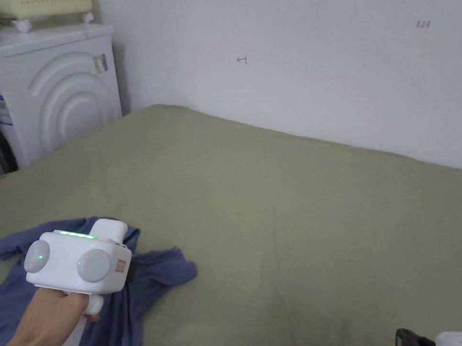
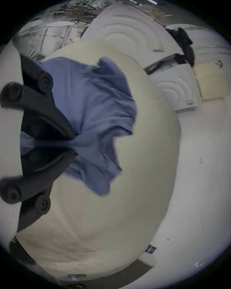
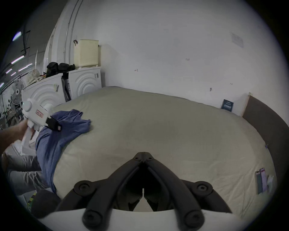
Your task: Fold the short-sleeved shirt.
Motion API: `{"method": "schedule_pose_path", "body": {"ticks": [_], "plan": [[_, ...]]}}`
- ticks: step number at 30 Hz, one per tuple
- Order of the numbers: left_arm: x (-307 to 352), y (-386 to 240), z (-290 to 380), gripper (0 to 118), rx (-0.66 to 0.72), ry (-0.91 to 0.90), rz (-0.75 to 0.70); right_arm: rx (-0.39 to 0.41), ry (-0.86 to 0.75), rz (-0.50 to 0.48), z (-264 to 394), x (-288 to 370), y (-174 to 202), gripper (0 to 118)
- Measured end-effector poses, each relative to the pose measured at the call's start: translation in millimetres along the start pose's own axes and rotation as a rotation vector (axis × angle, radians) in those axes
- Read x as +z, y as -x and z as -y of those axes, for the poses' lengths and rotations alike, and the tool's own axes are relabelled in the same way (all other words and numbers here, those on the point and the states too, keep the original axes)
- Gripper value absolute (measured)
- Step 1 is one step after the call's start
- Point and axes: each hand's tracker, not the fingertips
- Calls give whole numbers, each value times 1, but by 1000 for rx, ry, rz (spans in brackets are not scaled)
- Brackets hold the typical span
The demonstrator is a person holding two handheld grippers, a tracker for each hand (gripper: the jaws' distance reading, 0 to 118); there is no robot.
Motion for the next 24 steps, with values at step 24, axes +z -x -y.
{"method": "schedule_pose_path", "body": {"ticks": [24], "plan": [[60, -504, -1, 6, -500, 39, 687, -151, -8, 368, 38, 102, -182, 0]]}}
